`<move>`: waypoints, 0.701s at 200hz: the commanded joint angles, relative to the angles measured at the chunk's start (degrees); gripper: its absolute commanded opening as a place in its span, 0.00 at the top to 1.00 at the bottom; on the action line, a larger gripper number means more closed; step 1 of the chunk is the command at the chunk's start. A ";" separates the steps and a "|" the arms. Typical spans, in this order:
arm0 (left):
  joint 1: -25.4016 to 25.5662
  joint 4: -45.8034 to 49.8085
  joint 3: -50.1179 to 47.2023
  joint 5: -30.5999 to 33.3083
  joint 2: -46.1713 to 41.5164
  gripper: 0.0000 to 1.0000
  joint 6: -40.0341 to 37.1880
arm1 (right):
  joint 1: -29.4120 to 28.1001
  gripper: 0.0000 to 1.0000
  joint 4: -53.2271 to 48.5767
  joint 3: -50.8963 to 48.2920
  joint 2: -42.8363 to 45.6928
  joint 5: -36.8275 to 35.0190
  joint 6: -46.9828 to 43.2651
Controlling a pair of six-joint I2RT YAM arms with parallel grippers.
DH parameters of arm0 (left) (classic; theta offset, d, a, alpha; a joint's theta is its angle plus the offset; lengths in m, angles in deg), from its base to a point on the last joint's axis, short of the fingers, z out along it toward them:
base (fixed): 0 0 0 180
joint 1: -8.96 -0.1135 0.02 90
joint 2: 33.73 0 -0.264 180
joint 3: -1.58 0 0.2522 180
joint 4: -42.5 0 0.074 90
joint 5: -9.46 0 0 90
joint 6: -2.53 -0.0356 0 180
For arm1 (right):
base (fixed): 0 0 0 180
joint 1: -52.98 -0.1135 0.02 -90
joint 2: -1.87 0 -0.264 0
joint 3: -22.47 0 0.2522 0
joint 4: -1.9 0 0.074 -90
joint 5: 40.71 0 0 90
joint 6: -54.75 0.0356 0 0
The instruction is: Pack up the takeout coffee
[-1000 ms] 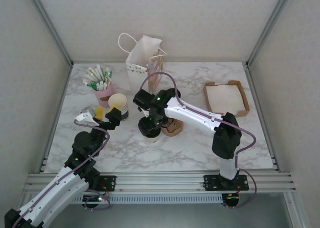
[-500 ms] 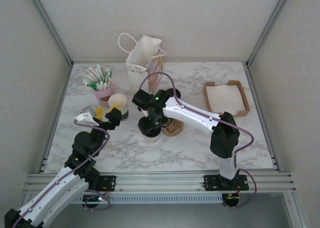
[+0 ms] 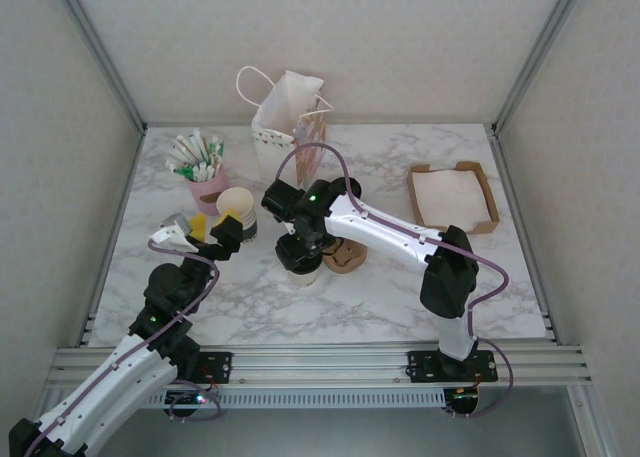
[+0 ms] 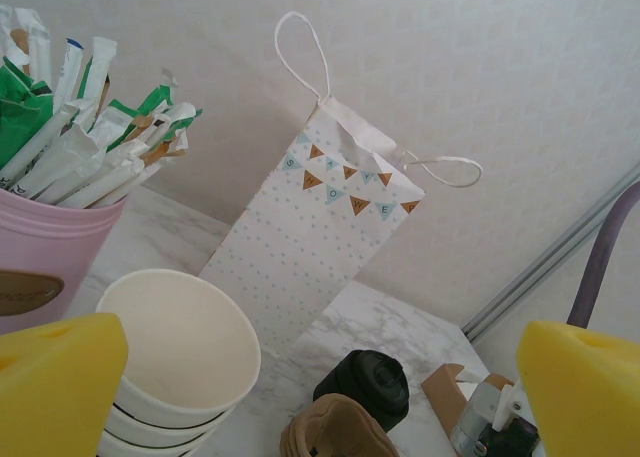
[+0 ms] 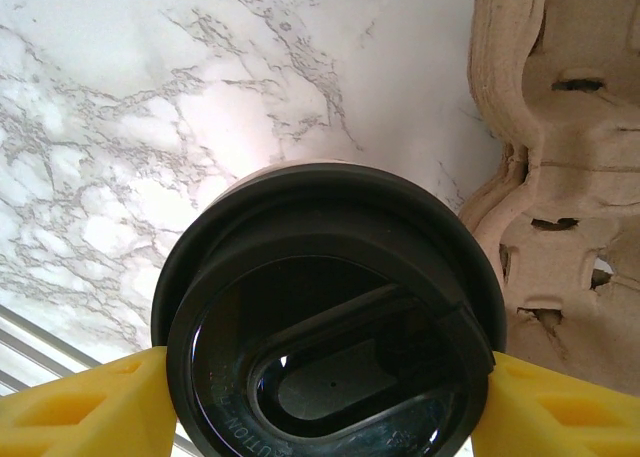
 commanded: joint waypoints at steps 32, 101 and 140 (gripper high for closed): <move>-0.58 -0.14 -0.73 0.48 -0.66 0.00 -0.75 | -0.59 0.30 -0.44 -0.19 -1.16 -0.25 0.37; -0.58 -0.11 -0.73 0.34 -0.76 0.00 -0.72 | -0.68 0.30 0.35 -1.00 -1.76 0.97 0.62; -0.58 -0.19 -0.83 0.34 -0.76 0.00 -0.75 | -0.59 0.30 0.36 -1.25 -1.76 1.38 0.67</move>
